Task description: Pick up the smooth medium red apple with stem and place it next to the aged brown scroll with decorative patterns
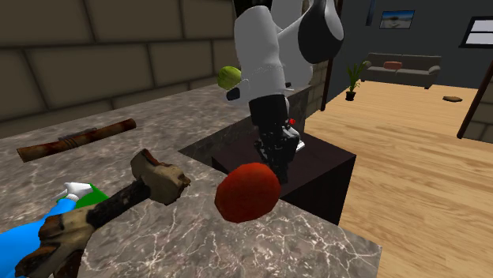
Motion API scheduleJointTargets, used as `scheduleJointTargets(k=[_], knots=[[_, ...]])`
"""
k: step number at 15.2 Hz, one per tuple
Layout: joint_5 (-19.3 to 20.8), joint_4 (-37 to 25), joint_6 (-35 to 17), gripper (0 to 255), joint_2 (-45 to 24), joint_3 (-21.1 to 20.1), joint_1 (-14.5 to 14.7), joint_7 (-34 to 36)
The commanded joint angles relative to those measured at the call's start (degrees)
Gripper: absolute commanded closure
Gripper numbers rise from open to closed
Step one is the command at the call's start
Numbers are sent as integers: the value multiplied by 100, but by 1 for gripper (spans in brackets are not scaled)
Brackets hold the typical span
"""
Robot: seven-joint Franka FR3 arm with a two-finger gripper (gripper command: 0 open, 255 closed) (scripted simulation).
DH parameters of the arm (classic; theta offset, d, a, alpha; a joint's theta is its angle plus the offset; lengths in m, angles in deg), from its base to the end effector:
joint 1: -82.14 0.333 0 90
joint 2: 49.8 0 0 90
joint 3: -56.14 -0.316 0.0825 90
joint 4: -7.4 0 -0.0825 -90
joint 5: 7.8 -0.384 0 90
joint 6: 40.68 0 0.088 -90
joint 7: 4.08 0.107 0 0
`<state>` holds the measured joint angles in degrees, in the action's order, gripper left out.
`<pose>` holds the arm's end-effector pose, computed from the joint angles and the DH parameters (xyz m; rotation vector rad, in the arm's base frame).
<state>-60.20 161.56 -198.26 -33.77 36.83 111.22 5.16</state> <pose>0.3037 0.2871 0.3431 -2.6380 0.1453 -0.1396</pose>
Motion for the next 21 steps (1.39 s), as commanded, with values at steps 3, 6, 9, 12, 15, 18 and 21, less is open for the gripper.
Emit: scheduleJointTargets(k=[3, 6, 9, 12, 15, 18, 21], knots=[[386, -57, 365, 255, 328, -39, -149, 392], [605, -119, 630, 255, 545, -49, -240, 614], [795, -199, 895, 255, 743, -50, -323, 808], [963, -295, 1158, 255, 922, -43, -397, 980], [1113, -406, 1416, 255, 1082, -29, -464, 1134], [1249, -530, 1670, 255, 1223, -9, -523, 1274], [1373, -668, 1919, 255, 1346, 15, -577, 1402]])
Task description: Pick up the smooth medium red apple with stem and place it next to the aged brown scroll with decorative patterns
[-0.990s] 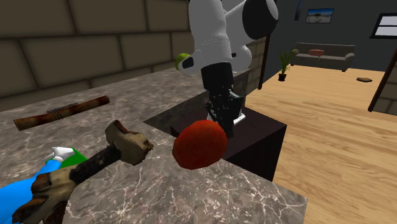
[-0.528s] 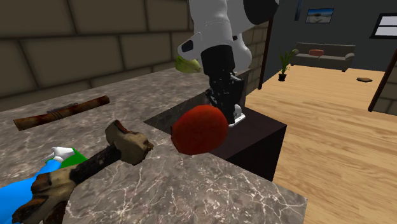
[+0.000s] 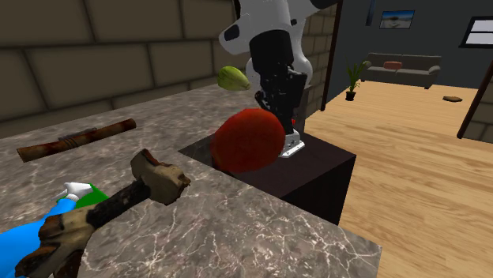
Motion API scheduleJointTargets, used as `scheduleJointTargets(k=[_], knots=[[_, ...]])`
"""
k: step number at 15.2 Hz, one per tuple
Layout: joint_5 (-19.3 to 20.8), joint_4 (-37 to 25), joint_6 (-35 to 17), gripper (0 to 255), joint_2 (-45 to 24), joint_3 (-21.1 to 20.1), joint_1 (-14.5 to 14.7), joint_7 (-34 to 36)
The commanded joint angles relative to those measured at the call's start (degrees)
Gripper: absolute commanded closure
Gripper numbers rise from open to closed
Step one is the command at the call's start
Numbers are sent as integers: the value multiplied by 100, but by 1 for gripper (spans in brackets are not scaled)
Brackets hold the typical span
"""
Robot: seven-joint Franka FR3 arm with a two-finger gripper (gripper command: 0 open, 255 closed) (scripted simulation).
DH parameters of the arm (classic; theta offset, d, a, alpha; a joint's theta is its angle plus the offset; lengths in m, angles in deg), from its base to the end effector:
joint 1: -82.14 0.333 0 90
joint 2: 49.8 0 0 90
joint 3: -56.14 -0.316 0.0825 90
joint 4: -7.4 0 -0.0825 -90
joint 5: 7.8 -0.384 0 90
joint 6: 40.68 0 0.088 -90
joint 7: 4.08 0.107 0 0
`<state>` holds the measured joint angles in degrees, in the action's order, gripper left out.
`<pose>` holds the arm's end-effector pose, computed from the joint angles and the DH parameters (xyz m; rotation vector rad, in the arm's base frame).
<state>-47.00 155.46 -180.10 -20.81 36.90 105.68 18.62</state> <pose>0.3038 0.2877 0.4539 -2.6386 0.1450 -0.1396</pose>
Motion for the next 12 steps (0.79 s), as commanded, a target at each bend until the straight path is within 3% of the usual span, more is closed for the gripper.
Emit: scheduleJointTargets(k=[1, 2, 12], knots=[[92, -107, 185, 255, 86, 17, -40, 97], [101, -119, 205, 255, 95, 19, -44, 106], [531, 263, 1042, 255, 629, 1404, -598, -1272]])
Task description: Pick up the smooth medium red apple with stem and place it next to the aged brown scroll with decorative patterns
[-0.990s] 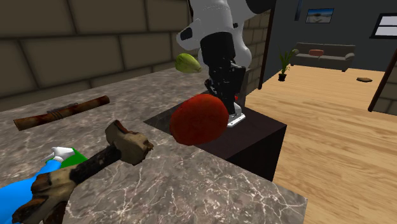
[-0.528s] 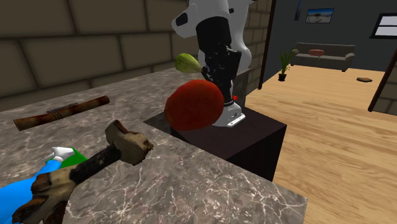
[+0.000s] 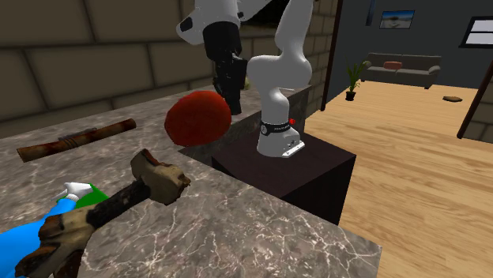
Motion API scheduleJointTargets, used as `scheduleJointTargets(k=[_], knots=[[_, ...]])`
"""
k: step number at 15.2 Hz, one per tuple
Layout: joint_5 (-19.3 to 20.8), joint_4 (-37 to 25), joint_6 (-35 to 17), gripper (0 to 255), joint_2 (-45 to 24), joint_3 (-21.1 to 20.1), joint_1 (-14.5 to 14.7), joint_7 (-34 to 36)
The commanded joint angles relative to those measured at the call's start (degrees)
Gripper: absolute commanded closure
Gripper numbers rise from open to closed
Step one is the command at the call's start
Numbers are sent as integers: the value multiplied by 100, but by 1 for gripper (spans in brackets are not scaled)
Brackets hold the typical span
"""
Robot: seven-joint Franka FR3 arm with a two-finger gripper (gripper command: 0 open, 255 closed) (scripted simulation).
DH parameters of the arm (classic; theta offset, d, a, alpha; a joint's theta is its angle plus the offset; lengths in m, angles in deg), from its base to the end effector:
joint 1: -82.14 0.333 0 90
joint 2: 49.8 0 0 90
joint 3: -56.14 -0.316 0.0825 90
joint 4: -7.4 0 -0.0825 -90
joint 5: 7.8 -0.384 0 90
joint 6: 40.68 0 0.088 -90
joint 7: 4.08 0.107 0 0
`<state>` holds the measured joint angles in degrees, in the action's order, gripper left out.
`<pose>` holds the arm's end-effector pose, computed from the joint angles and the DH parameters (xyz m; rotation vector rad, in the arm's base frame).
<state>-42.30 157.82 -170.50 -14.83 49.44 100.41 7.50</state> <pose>0.3408 0.1760 0.4685 -2.6392 0.1473 -0.1401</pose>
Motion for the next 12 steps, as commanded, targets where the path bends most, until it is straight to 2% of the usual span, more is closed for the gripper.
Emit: scheduleJointTargets(k=[1, 12], knots=[[126, 25, 162, 255, 41, 285, -143, -295], [828, -511, 977, 255, -407, 1728, -876, -1751]])
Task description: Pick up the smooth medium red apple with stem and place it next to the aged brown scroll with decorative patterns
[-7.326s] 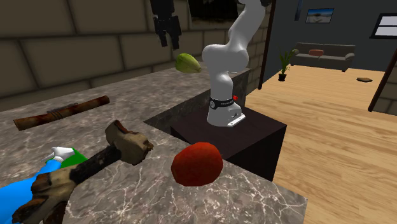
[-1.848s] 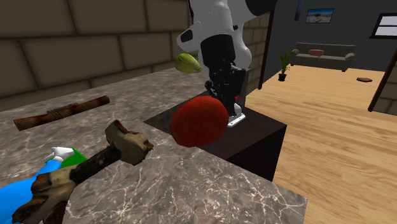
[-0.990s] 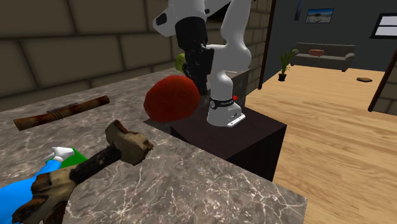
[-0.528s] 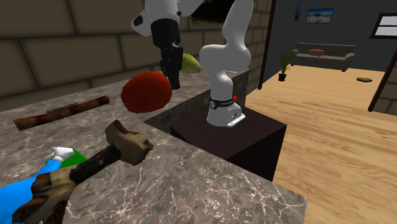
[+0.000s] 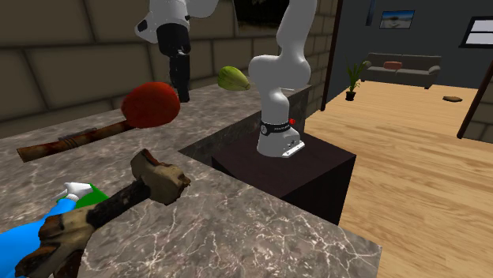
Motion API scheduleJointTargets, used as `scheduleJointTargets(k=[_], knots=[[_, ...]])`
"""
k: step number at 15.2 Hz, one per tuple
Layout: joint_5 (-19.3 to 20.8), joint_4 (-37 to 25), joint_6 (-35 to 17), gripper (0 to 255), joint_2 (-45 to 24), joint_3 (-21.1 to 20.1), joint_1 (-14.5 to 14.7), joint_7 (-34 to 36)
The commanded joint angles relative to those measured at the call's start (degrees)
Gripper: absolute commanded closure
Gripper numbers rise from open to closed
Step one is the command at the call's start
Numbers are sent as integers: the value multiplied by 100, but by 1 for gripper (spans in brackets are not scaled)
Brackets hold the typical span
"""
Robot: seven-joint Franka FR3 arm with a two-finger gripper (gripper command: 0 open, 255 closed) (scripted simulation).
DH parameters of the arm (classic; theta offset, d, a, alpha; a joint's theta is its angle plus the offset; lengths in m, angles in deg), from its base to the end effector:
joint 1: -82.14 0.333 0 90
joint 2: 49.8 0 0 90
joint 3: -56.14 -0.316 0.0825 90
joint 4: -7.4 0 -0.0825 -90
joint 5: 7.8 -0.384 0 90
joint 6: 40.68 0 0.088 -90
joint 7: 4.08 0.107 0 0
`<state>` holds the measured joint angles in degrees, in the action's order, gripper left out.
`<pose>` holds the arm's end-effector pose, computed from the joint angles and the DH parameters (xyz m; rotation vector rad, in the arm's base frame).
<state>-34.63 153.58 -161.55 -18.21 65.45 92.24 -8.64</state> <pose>0.3897 0.0244 0.4675 -2.6387 0.1477 -0.1390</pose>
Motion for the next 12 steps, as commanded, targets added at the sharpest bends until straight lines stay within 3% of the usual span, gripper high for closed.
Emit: scheduleJointTargets(k=[1, 12], knots=[[111, -180, 152, 255, -155, 254, -111, -268], [320, -1630, 989, 255, -1498, 1563, -493, -1716]])
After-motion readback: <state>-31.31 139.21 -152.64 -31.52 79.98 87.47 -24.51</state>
